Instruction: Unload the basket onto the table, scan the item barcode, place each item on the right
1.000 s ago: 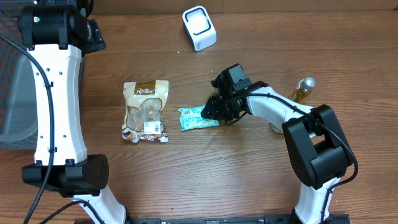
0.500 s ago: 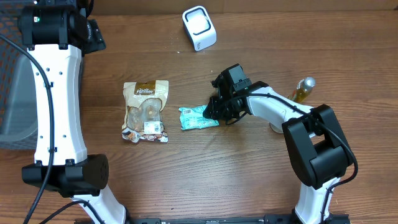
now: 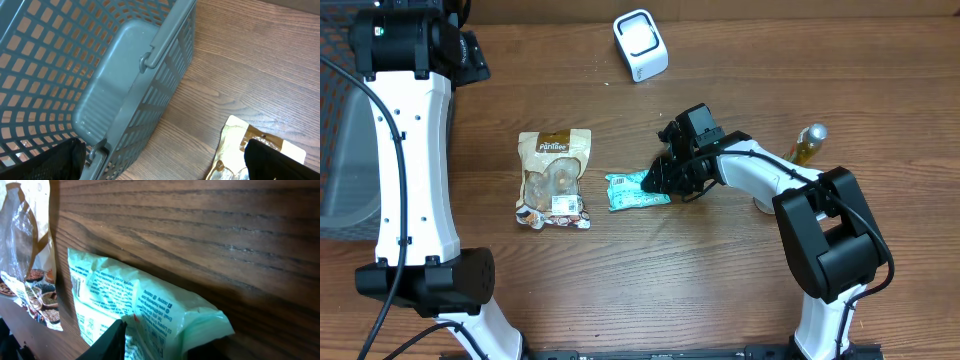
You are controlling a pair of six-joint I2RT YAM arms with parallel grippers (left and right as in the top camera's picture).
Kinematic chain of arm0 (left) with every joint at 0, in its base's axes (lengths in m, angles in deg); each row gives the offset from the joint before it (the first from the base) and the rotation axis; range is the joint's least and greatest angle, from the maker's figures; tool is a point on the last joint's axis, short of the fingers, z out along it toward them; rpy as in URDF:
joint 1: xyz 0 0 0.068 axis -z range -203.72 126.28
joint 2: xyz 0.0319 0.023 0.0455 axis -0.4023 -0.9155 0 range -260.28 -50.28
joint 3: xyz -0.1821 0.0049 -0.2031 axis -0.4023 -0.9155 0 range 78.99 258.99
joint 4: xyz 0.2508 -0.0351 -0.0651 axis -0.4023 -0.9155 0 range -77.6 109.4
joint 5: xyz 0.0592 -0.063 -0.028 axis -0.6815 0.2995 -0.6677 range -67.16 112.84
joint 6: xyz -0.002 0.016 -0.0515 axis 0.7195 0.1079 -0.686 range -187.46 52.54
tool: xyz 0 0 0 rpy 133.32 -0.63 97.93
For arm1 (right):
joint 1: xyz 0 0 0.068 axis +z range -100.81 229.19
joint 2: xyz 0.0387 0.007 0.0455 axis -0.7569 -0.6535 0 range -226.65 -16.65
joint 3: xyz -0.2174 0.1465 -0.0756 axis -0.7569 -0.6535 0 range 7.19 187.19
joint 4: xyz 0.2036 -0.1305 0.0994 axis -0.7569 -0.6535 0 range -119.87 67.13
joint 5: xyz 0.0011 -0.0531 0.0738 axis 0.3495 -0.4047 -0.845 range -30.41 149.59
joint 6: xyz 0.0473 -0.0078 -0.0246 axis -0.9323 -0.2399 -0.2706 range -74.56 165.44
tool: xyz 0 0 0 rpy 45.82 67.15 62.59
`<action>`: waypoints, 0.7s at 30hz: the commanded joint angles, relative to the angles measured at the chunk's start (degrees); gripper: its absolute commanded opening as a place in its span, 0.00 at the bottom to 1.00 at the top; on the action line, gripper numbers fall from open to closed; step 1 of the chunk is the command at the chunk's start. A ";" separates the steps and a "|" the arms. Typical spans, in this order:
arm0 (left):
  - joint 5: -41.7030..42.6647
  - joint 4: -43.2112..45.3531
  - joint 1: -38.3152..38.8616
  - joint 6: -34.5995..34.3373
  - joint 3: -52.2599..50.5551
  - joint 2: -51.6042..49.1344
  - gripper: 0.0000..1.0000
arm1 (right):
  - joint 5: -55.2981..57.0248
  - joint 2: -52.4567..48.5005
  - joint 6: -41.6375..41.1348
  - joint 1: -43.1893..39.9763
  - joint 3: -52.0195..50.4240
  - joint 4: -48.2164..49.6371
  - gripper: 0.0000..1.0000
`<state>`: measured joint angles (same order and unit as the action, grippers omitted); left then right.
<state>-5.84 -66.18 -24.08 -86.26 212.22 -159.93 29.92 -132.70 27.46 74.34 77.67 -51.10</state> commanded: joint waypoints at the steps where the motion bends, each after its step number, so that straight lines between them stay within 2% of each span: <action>1: 0.24 0.11 0.39 1.03 1.07 0.24 1.00 | 0.57 -1.09 -0.17 -0.42 -1.07 0.11 0.35; 5: 0.24 0.11 0.39 1.03 1.07 0.24 1.00 | -3.65 -1.09 -0.17 -1.79 -1.07 0.13 0.34; 7: 0.24 0.11 0.39 1.03 1.07 0.24 0.99 | -5.20 -1.09 -0.20 -2.34 -1.07 0.07 0.30; 15: 0.24 0.11 0.39 1.03 1.07 0.24 0.99 | -5.11 -1.09 -0.20 -2.38 -1.27 -0.26 0.26; 18: 0.24 0.13 0.39 1.03 1.07 0.24 0.99 | -5.46 -1.09 -0.22 -2.40 -1.42 1.20 0.18; 21: 0.24 0.11 0.39 1.03 1.07 0.24 1.00 | -7.58 -1.09 -0.17 -2.40 -1.42 1.40 0.14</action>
<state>-5.84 -66.18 -24.08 -86.26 212.22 -159.93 24.79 -133.18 27.18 72.04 77.06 -50.18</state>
